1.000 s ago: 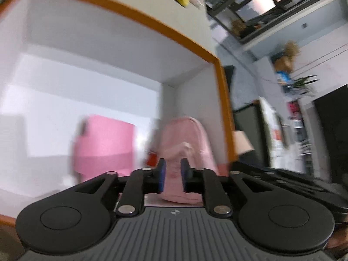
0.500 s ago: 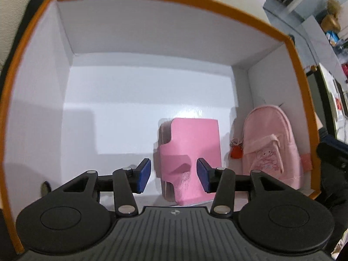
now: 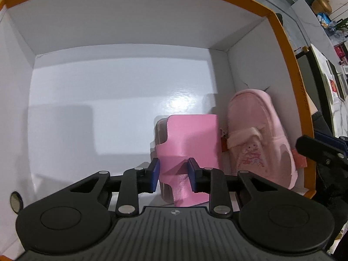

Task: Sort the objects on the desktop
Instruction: 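Withdraw both grippers from the box back toward the remaining items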

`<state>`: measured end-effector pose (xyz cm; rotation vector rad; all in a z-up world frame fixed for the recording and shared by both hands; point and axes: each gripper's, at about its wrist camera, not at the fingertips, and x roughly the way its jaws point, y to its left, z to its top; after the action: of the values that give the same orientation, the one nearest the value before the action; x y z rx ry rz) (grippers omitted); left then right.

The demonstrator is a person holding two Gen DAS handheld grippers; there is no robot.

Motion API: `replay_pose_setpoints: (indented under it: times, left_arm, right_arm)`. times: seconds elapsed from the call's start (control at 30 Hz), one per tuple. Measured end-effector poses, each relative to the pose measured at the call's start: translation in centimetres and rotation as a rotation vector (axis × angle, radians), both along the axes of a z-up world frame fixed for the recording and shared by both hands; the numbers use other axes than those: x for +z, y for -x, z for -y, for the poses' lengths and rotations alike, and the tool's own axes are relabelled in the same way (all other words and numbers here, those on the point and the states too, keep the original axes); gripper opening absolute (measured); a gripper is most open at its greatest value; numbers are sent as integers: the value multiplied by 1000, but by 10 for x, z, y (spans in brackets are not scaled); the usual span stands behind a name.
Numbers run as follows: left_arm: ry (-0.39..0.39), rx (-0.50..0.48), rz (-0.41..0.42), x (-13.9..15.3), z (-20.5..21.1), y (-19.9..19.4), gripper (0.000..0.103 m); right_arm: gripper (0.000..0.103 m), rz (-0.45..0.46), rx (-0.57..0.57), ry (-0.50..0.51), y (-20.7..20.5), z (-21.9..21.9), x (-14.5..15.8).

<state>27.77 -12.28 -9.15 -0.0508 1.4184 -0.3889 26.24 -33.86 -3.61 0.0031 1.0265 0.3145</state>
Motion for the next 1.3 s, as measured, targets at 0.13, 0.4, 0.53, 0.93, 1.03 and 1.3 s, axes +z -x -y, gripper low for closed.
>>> replay_pose_setpoints:
  times: [0.13,0.4,0.53,0.93,1.03,1.3]
  left_arm:
    - [48,-10,-26,-3,6,2,29]
    - [75,42,13,1,-6,7,29]
    - [111,56,86,24,-20,20,29]
    - [198,-63,341,95,-49,110,29]
    - [165,-70,373,104,-54,129,29]
    - [164,-76,325,83,-64,181,33]
  right_arm:
    - [21,-6,-4,-1,0,0,-1]
    - [22,-13,-5,-15,4,3,0]
    - [22,36,-5,-30,15,6,9]
    - [49,181,-22,-125,87,26,23]
    - [52,154,-32,-126,107,29,15]
    - [61,-31,-90,-171,146,39,-33]
